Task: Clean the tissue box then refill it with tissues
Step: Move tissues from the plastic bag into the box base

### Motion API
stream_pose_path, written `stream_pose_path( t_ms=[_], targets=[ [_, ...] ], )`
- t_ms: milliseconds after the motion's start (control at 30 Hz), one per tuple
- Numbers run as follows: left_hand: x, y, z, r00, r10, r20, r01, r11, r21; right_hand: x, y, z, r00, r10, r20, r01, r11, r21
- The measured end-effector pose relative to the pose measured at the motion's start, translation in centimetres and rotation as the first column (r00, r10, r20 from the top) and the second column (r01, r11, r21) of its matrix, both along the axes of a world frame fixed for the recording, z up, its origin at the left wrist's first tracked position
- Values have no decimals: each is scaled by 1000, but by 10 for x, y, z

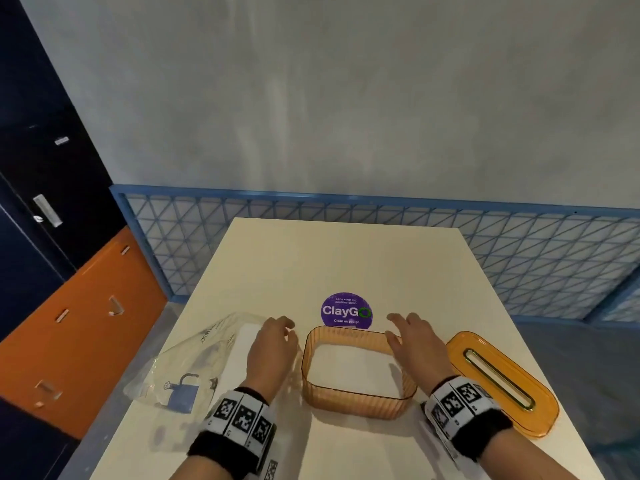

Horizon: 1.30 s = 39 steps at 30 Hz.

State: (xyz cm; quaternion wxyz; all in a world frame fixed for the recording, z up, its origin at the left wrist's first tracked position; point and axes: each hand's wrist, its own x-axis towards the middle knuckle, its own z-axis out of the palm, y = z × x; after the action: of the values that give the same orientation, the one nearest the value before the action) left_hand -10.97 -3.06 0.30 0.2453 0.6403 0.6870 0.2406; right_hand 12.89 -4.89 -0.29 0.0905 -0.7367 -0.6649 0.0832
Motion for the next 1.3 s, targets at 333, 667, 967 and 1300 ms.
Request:
stream_pose_path(
  t_ms=[333, 667, 967, 1300],
  targets=[
    [-16, -21, -52, 876, 110, -470, -218, 959, -181, 5, -1, -32, 922, -235, -307, 157, 953, -260],
    [-13, -10, -44, 882, 96, -461, -246, 929, -277, 4, 2, -33, 899, -263, -350, 178, 950, -255],
    [-26, -12, -30, 940, 43, -339, -144, 950, -278, 2, 1, -32, 899, -274, -341, 194, 949, -250],
    [-29, -13, -33, 888, 26, -459, -149, 961, -234, 4, 2, -34, 919, -256, -301, 182, 950, -253]
  ],
)
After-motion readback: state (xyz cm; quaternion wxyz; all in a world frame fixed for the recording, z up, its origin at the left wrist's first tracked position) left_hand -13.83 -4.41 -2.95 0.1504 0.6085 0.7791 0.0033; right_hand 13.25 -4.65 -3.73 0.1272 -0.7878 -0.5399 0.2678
